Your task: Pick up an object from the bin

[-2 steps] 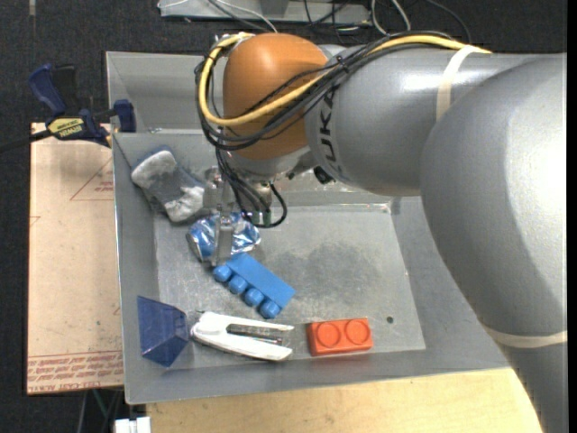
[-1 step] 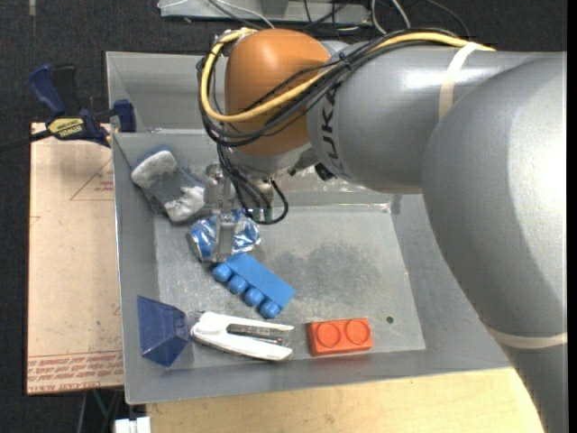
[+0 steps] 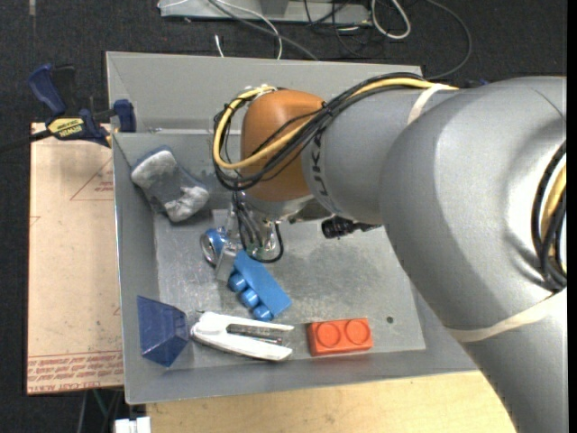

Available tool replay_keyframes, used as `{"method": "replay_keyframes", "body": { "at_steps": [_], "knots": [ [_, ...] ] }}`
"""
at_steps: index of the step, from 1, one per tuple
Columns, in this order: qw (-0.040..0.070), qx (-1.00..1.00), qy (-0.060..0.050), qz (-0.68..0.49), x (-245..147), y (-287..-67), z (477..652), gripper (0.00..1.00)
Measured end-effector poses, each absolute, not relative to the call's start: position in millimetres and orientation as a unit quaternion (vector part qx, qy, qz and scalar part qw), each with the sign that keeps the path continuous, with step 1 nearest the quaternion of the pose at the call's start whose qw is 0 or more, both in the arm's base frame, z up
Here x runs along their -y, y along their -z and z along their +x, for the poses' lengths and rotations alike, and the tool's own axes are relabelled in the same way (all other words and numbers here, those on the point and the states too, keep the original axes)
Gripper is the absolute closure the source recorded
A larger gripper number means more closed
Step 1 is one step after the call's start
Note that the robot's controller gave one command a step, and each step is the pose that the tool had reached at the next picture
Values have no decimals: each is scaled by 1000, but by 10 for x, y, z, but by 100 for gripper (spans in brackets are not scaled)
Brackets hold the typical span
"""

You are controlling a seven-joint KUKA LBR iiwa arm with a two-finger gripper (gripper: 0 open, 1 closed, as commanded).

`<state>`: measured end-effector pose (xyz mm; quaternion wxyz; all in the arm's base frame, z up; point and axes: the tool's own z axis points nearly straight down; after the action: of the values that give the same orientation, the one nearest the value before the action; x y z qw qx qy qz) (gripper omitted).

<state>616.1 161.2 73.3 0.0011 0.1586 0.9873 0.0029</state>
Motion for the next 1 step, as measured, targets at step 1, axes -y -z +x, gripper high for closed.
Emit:
{"method": "replay_keyframes", "body": {
  "at_steps": [1],
  "knots": [
    [3, -1000, -2, 27, -1554, -1198, 6181, 0]
  ]
}}
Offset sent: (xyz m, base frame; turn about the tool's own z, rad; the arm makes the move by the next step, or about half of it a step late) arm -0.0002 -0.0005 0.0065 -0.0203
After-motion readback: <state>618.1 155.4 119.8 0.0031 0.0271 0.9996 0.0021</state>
